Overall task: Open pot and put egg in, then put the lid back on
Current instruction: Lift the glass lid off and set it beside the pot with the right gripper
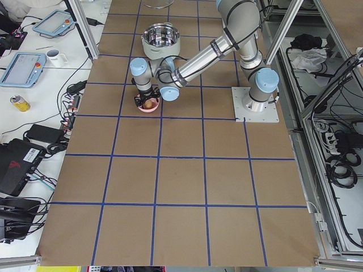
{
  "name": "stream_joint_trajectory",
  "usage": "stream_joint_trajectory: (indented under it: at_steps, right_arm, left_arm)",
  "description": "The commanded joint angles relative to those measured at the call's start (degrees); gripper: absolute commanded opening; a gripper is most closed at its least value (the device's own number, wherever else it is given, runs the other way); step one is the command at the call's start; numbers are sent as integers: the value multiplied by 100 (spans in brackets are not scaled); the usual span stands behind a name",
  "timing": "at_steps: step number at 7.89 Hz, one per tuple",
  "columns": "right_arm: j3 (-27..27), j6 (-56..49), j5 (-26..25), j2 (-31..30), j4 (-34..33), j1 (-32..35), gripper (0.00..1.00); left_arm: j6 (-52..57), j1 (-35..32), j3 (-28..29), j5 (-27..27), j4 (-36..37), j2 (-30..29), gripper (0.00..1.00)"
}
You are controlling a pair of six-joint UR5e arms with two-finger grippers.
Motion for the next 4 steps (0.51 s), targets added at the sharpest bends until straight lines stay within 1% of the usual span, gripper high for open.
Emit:
stream_joint_trajectory:
  at_steps: [1, 3, 4]
  right_arm:
    - [18, -18, 72, -6, -1, -3, 0]
    - [27, -18, 37, 3, -1, -3, 0]
    - [27, -26, 63, -6, -10, -3, 0]
  left_arm:
    - [-7, -8, 0, -26, -1, -66, 100]
    - [-7, -8, 0, -17, -1, -92, 84]
    - [-16, -8, 0, -26, 7, -92, 80]
